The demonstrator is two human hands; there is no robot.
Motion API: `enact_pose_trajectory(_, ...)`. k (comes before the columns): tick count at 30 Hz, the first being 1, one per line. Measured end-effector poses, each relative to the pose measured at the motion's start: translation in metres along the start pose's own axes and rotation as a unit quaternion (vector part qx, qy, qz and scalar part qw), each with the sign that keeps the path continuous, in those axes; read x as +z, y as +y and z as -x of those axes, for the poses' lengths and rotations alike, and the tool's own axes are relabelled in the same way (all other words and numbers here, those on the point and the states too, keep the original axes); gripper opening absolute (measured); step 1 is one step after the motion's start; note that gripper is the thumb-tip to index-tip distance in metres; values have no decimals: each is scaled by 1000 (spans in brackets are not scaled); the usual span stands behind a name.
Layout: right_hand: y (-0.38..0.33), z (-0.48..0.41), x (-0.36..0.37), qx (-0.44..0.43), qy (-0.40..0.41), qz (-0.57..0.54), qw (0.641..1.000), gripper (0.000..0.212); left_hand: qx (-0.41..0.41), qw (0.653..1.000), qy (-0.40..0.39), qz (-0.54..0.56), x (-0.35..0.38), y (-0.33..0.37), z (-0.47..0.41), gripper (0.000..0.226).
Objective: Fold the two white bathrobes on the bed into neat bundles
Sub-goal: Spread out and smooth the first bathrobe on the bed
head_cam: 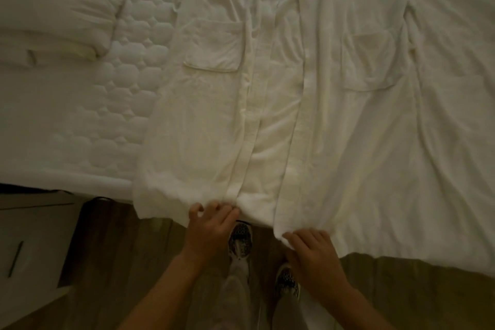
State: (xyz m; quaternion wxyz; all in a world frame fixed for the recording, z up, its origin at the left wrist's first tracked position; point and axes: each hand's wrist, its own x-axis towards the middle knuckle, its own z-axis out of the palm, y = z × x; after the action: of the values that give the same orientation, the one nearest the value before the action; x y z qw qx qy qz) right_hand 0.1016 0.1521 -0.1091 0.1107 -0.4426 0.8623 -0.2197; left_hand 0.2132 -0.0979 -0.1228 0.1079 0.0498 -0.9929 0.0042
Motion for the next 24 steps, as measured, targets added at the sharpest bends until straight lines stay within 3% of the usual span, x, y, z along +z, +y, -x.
enact_pose_trajectory(3,-6,8,-4,38,12,-50,998,19,-67,994,17,82,-26,7,1,34)
enact_pose_trajectory(5,-12,16,-4,48,21,-69,996,21,-99,979,32,174,-49,20,5,22)
enact_pose_trajectory(7,-19,23,-5,36,36,-85,995,20,-83,960,52,264,-71,46,7,12)
enact_pose_trajectory(10,-26,24,-1,-24,61,-74,995,16,-55,955,57,286,-70,86,6,28)
enact_pose_trajectory(12,-22,21,7,-33,35,-54,997,25,-63,962,11,264,-50,99,3,26)
enact_pose_trajectory(14,-13,19,23,-7,-32,1,999,22,-65,967,-92,228,-22,97,1,17)
enact_pose_trajectory(16,-6,21,37,54,-160,10,986,32,-59,940,-245,230,0,87,4,29)
enact_pose_trajectory(18,4,24,49,83,-187,30,978,27,-53,931,-280,226,7,85,3,24)
enact_pose_trajectory(20,4,12,35,80,-88,31,992,16,-66,949,-190,243,-2,84,-10,9)
enact_pose_trajectory(21,4,3,26,85,0,14,996,10,-71,958,-114,255,-8,79,-19,14)
enact_pose_trajectory(23,7,-17,3,93,137,1,986,22,-84,958,-16,275,-25,64,-43,19)
enact_pose_trajectory(24,10,-28,-7,113,161,-4,980,32,-111,960,0,258,-29,53,-56,23)
